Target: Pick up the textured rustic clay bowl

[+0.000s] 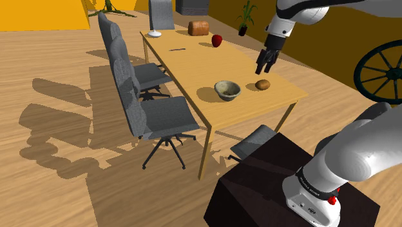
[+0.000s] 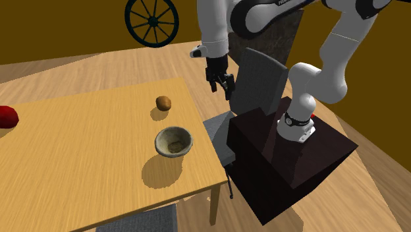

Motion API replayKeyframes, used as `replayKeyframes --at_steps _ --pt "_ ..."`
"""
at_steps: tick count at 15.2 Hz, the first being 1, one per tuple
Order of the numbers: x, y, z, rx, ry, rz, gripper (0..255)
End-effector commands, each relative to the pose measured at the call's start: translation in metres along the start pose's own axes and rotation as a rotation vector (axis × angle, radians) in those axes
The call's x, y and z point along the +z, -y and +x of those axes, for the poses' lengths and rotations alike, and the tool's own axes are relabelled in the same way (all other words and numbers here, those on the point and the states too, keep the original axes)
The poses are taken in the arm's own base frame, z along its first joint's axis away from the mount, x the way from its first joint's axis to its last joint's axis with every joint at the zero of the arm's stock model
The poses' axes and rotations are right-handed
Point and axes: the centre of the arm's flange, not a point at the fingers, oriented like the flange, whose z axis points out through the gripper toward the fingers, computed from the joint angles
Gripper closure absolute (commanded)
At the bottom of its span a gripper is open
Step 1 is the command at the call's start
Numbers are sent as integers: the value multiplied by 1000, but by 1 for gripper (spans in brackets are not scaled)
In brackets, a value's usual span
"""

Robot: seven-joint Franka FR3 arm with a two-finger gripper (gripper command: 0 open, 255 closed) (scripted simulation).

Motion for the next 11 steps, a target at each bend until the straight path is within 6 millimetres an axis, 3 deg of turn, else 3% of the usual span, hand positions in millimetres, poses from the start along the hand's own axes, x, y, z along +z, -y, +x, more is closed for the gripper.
replayKeyframes --at_steps 1,11 --pt "11 -22 18 2 1 18 0" --pt "72 -115 106 13 7 111 0"
